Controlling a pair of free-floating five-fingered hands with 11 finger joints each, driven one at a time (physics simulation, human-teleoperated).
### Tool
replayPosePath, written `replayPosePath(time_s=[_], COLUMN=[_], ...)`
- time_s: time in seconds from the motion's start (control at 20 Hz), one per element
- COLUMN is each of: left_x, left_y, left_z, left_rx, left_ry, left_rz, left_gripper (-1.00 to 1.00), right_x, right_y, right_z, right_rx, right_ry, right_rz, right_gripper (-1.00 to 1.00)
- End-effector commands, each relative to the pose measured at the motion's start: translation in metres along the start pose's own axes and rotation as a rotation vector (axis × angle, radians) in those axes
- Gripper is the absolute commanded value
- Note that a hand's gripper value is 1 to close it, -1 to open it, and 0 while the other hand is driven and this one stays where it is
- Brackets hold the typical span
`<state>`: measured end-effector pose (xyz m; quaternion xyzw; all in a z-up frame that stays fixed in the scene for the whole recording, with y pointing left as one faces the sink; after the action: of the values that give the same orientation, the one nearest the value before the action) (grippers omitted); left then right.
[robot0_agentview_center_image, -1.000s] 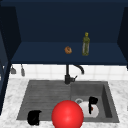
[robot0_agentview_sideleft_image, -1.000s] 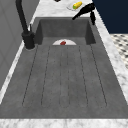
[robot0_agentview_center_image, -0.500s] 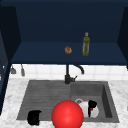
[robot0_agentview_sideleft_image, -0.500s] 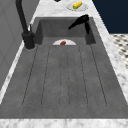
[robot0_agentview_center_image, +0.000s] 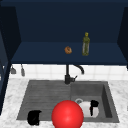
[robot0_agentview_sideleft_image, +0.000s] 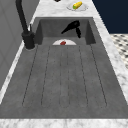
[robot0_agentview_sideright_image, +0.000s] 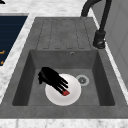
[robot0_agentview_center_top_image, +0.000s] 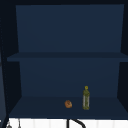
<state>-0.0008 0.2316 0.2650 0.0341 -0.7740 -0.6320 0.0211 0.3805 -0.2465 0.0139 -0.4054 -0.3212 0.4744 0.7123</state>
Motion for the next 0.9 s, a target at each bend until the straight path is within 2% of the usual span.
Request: replayPosePath(time_s=[0.0,0.45,0.7,0.85], left_x=[0.000,0.000,0.000,0.000], left_y=[0.000,0.000,0.000,0.000], left_z=[0.000,0.000,0.000,0.000], left_rx=[0.000,0.000,0.000,0.000], left_ry=[0.000,0.000,0.000,0.000], left_rz=[0.000,0.000,0.000,0.000], left_gripper=[0.00,0.00,0.00,0.00], right_x=[0.009,0.036,0.033,0.033], right_y=[0.006,0.040,0.056,0.060], right_z=[-0.035,-0.092,-0.106,-0.128], right_rx=[0.022,-0.007,-0.053,-0.018], right_ry=[0.010,0.089,0.063,0.046], right_rz=[-0.013,-0.014,-0.024,-0.014], right_gripper=[-1.00,-1.00,-1.00,-1.00])
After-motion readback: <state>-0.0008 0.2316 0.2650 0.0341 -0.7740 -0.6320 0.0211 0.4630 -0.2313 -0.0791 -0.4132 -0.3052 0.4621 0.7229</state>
